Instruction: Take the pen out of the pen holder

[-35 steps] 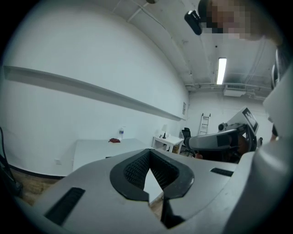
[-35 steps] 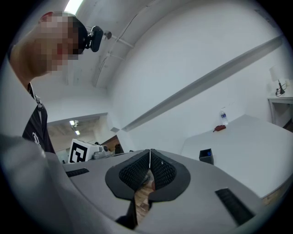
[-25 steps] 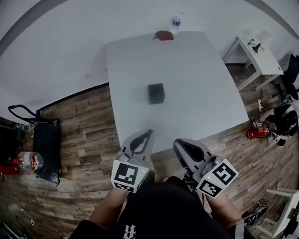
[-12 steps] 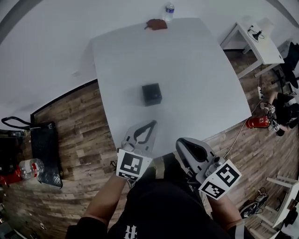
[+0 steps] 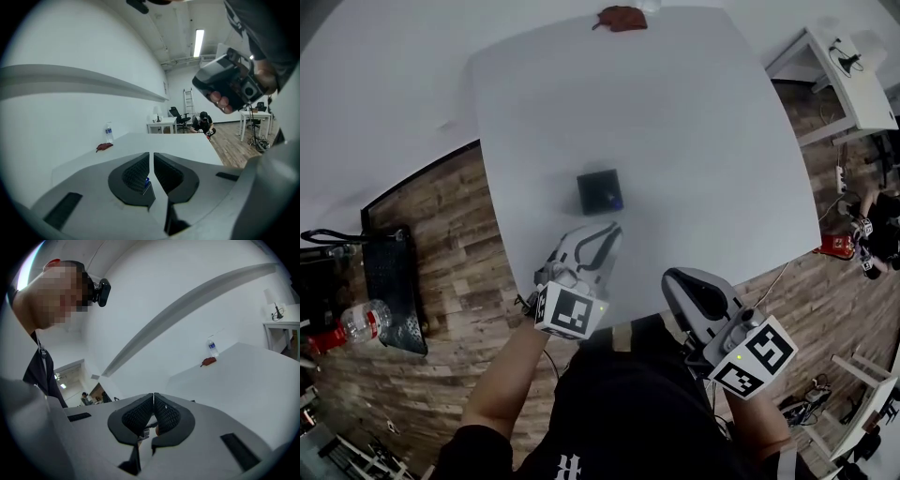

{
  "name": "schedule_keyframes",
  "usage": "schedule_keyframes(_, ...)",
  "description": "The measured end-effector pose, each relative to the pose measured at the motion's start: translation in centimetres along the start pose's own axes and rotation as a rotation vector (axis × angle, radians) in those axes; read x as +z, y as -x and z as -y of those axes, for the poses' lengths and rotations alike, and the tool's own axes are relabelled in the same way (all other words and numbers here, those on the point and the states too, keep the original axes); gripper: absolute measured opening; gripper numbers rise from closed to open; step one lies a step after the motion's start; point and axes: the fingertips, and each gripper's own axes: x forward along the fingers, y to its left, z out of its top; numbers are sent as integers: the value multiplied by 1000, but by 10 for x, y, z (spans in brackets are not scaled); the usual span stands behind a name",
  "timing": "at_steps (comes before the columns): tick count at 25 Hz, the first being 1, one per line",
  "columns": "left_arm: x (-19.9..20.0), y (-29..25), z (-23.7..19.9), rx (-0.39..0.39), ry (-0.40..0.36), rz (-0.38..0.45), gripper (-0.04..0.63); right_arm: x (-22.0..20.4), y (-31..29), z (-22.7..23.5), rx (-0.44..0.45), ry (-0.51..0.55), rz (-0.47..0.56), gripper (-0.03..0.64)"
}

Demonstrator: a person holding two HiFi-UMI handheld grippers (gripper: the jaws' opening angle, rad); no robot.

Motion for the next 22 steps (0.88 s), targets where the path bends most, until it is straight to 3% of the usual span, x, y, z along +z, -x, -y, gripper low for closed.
schedule_keyframes(4,-19,-18,-1,-14,-73,-44,14,1,-9,21,-11,-28,-27,15)
schedule_keyframes(6,-28,-28,-2,-19,-111,-74,77,2,-13,30,-15,-38,-35,15)
schedule_keyframes(8,-38,-37,-3,-19,-151,-108,97,3,-16,38,-20,-50,-42,15)
schedule_keyframes(14,-65,-51,-7,-18,-268,-187,103,-2,-24,52,-35,-70,-67,15)
schedule_keyframes(22,-78,-58,-8,-10,-340,-246,103,-3,-23,65,-48,-80,-76,15)
